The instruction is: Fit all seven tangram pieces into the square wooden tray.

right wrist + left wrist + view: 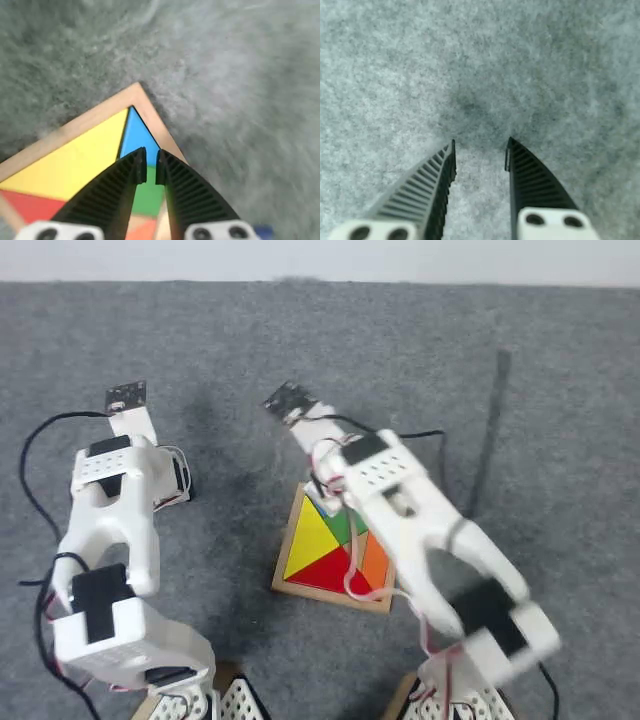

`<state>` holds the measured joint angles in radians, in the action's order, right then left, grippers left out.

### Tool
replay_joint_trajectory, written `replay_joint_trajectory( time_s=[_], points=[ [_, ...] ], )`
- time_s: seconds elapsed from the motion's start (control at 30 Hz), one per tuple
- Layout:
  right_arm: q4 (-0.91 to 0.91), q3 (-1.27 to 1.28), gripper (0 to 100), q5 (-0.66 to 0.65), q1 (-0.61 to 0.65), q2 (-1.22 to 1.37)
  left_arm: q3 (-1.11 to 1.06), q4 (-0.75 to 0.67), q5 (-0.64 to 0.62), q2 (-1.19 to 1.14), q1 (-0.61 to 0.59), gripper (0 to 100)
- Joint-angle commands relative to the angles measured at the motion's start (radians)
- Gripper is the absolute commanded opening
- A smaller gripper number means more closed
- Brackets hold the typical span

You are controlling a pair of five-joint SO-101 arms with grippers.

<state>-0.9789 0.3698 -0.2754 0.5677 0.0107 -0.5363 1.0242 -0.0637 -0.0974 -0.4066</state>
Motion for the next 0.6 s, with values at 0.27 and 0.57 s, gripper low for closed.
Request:
replay_joint_trajectory(
  time_s=[0.27,0.57],
  points=[
    [-0.062,0.281,11.2,0.14,-0.355,-0.34,0.01,-0.017,-0.009,0.055,0.008,15],
    [-0.03,0.193,15.3,0.351,-0.371,-0.036,0.008,-0.017,-0.011,0.055,0.003,15]
  ],
)
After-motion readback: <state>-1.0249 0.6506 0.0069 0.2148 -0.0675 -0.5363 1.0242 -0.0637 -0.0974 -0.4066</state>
